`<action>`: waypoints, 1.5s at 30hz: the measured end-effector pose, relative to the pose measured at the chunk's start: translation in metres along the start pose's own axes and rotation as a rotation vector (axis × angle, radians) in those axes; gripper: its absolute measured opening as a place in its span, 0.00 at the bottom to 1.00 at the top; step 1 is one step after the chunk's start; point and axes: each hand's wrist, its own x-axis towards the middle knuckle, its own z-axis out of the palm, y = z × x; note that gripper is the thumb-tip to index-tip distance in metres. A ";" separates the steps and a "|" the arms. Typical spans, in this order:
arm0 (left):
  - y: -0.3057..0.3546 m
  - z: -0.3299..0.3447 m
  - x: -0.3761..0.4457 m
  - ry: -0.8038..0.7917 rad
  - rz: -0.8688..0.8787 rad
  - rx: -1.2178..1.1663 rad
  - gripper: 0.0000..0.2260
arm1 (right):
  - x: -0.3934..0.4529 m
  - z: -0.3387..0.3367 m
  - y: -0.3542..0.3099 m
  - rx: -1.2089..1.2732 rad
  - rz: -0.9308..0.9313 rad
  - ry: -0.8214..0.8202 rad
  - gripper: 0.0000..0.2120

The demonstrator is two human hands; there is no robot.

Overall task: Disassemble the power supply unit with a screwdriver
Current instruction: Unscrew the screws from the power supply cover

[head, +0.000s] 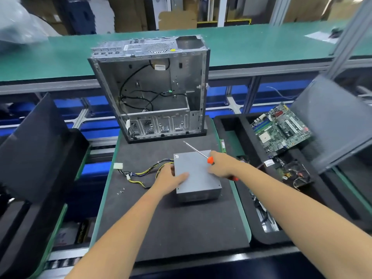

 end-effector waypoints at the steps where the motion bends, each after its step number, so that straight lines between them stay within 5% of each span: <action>1: -0.002 0.000 -0.001 -0.047 0.022 0.014 0.15 | 0.002 0.002 -0.002 -0.028 -0.002 -0.008 0.08; 4: -0.006 0.000 -0.010 -0.181 0.071 0.230 0.42 | 0.010 0.005 -0.005 -0.108 0.000 0.023 0.13; 6: -0.008 0.001 -0.015 -0.220 0.140 0.253 0.45 | 0.017 0.002 -0.007 -0.107 0.024 0.025 0.24; 9: -0.013 0.002 -0.019 -0.185 0.178 0.223 0.44 | 0.027 -0.004 -0.010 -0.114 0.027 0.003 0.28; 17: -0.021 -0.008 -0.020 -0.075 0.158 0.382 0.42 | 0.033 -0.013 -0.017 -0.206 -0.014 0.021 0.09; 23: -0.021 -0.034 -0.012 0.051 0.167 0.484 0.34 | 0.028 -0.018 -0.028 -0.265 0.064 -0.022 0.15; 27: -0.024 -0.047 -0.008 0.140 0.172 0.596 0.19 | 0.027 -0.016 -0.031 -0.133 0.138 -0.046 0.14; 34: -0.032 -0.052 -0.004 0.259 0.020 0.466 0.10 | 0.016 -0.008 -0.027 0.105 0.266 -0.089 0.20; 37: -0.028 -0.047 0.003 0.168 0.004 0.480 0.01 | 0.013 -0.006 -0.022 0.223 0.300 -0.165 0.17; 41: -0.015 -0.037 0.010 -0.033 0.080 0.490 0.13 | 0.012 -0.002 -0.013 0.334 0.378 -0.346 0.11; 45: -0.010 -0.028 0.016 -0.069 0.022 0.387 0.19 | 0.011 0.005 0.000 0.459 0.424 -0.391 0.11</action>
